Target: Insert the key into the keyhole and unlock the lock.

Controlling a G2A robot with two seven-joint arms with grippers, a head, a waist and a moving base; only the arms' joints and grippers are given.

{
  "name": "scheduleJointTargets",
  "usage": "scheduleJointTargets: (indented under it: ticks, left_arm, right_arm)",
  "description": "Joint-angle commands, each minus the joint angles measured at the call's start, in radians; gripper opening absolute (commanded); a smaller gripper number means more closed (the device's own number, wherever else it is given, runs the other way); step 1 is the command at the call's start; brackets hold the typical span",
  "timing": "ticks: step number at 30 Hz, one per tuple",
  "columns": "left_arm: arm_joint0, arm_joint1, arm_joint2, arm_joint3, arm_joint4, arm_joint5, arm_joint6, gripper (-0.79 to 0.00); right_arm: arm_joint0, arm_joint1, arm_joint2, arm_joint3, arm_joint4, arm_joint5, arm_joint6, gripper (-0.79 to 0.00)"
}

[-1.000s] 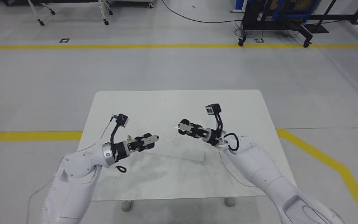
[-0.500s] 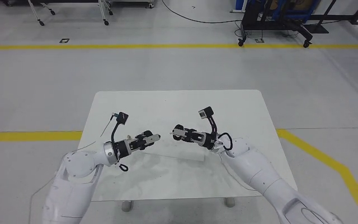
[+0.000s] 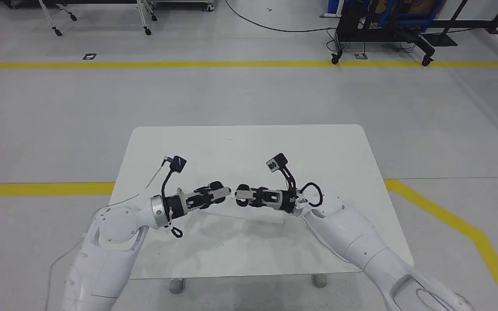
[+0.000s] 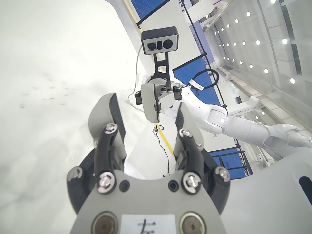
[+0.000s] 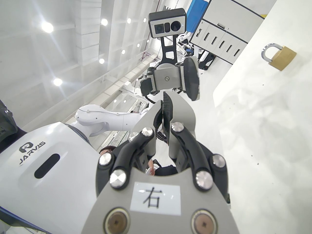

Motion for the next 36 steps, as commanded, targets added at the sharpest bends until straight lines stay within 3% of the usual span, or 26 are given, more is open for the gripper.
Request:
scheduleJointTargets:
  ticks: [1, 6, 12, 15, 36]
  left_arm:
    - [0.002, 0.001, 0.011, -0.004, 0.007, 0.001, -0.001, -0.486]
    - [0.001, 0.003, 0.032, -0.006, 0.010, 0.011, -0.005, -0.499]
    - [-0.005, 0.006, 0.045, -0.005, 0.015, 0.012, -0.010, -0.668]
    - [-0.007, 0.009, 0.044, -0.003, 0.014, 0.015, -0.007, -0.711]
    - [-0.012, 0.022, 0.051, 0.001, 0.000, 0.024, 0.011, -0.785]
  right_arm:
    - [0.006, -0.004, -0.002, 0.012, -0.007, 0.000, 0.001, -0.785]
    - [0.013, -0.015, -0.012, 0.026, -0.016, -0.001, 0.002, -0.785]
    - [0.019, -0.025, -0.015, 0.040, -0.016, -0.001, 0.008, -0.785]
    - [0.020, -0.028, -0.014, 0.043, -0.018, 0.001, 0.009, -0.785]
    - [0.004, -0.029, 0.016, 0.029, -0.014, 0.014, 0.023, -0.785]
